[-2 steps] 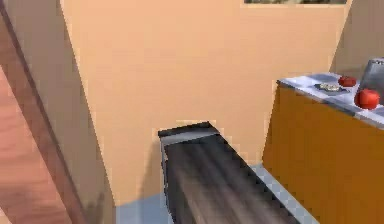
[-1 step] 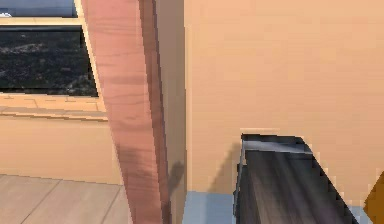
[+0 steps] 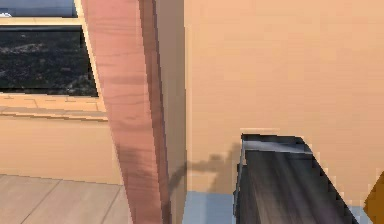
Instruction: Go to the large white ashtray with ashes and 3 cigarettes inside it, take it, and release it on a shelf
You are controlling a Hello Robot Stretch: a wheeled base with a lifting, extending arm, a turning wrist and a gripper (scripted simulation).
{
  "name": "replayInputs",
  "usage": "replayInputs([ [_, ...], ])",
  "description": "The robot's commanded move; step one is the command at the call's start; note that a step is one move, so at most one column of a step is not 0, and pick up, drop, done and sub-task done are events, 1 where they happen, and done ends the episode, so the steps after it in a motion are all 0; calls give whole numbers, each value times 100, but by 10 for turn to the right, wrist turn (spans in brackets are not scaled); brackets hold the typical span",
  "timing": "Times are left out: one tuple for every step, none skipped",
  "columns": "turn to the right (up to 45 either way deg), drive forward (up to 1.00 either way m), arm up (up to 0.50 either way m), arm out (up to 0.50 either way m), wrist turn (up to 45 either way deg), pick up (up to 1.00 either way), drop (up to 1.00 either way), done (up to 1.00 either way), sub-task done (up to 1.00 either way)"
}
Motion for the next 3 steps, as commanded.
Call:
replayInputs([
  [0, 0, 0, 0, 390, 0, 0, 0, 0],
  [0, 0, -10, 0, 0, 0, 0, 0, 0],
  [0, 0, -32, 0, 0, 0, 0, 0, 0],
])
